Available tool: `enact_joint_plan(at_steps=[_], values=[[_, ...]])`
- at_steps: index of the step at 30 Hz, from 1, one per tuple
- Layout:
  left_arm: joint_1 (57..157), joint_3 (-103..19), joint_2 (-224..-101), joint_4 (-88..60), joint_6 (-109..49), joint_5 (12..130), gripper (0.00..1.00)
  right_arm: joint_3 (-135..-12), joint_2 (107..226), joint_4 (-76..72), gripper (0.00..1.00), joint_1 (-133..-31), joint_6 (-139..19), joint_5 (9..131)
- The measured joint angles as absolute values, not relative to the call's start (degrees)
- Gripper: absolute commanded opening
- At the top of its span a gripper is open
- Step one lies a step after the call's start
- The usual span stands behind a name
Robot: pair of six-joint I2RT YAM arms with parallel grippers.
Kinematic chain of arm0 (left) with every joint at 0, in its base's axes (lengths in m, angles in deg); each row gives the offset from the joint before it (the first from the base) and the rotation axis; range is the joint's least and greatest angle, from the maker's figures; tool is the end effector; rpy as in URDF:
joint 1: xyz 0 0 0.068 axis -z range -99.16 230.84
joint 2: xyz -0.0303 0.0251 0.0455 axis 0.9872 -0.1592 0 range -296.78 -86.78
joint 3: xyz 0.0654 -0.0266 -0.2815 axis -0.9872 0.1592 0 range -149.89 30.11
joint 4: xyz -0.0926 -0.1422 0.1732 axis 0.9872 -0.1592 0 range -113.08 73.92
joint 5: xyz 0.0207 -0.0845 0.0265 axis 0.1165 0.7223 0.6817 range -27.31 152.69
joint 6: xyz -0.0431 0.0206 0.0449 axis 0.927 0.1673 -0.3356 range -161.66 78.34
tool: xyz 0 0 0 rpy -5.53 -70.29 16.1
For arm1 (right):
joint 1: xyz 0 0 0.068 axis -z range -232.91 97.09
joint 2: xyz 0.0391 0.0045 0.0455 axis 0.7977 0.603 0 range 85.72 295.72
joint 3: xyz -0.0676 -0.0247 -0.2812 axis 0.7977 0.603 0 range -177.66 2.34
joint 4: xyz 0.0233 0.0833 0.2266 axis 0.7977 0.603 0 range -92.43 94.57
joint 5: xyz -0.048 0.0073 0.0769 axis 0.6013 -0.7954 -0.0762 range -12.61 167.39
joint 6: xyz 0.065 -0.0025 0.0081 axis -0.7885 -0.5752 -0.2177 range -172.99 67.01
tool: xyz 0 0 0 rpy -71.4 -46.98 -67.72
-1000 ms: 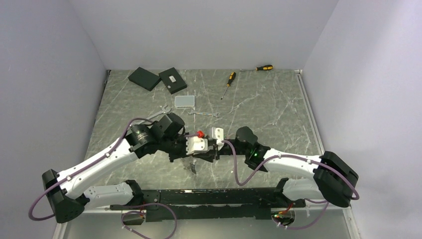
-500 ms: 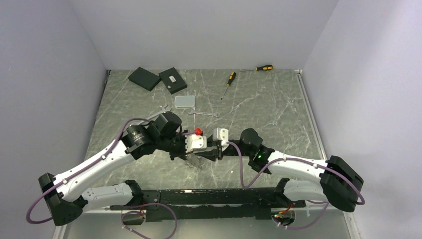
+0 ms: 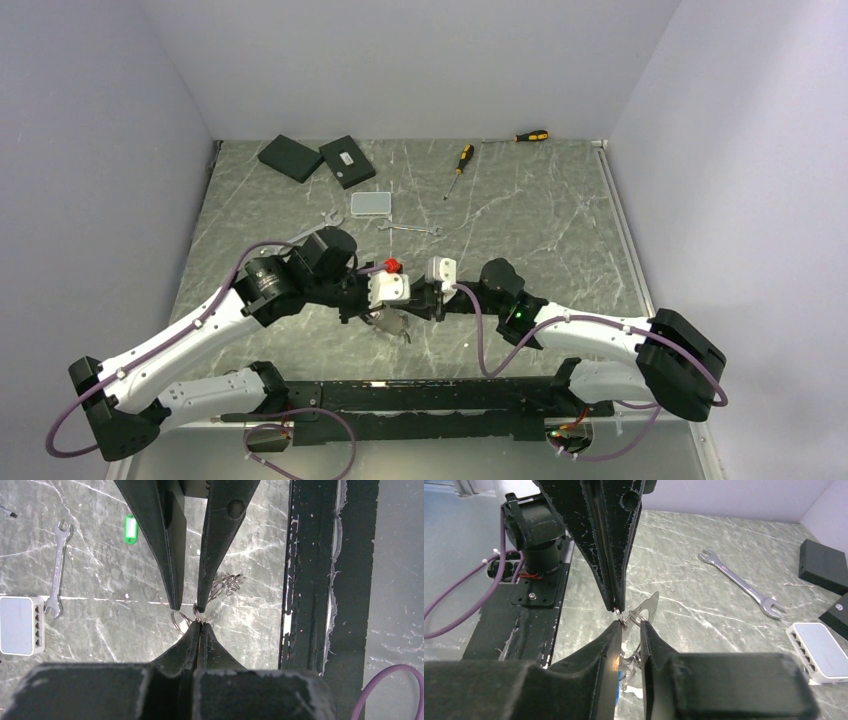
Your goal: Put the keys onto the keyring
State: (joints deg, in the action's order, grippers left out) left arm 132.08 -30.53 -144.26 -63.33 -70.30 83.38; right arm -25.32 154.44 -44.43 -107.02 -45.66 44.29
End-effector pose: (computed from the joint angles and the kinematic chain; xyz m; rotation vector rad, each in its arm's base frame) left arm 0.0968 -0.1496 0.3386 1.6502 1.6876 -0.6165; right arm 0.1200 0.2140 0.2759 -1.2272 1.1234 1.0771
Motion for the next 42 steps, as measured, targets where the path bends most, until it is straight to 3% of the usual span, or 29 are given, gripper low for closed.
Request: enact_joint_plan(at_steps=[11,12,15,16,17,18,24,32,42], values=[[131.75,-29.46,-143.84,-61.67,-69.50,83.31,0.00,-25.32,154.47,-43.82,0.00,-107.04,-45.66,43.81],[131.73,-29.35,-143.84,-61.51,-69.41,83.18,0.05,-25.34,154.47,-43.66,0.00,-107.09,-45.70,43.98],[131.75,-28.93,-143.29,-60.62,-68.80,81.94,0.37,-25.34,154.40,-43.80,0.00,-107.15,-46.09,45.21],[131.75,-28.32,-142.53,-59.44,-68.23,81.26,0.54,-25.32,154.25,-44.08,0.00,-107.13,-46.33,45.95],[131.78,-27.27,-141.15,-58.02,-67.24,80.34,0.92,-25.32,154.03,-44.36,0.00,-106.95,-46.75,46.80],[131.78,-26.35,-139.67,-57.10,-67.24,79.71,0.99,-25.27,153.79,-44.84,0.00,-106.65,-47.16,47.41],[131.82,-18.18,-125.33,-48.44,-64.64,76.82,0.98,-24.09,150.49,-51.45,0.00,-103.22,-51.47,48.38],[131.82,-9.24,-116.06,-31.07,-59.38,75.47,0.58,-24.05,147.82,-62.07,0.00,-99.22,-59.95,40.24],[131.82,-4.13,-116.10,-11.09,-54.70,81.19,0.48,-24.05,147.56,-71.12,0.00,-98.06,-69.57,32.64]])
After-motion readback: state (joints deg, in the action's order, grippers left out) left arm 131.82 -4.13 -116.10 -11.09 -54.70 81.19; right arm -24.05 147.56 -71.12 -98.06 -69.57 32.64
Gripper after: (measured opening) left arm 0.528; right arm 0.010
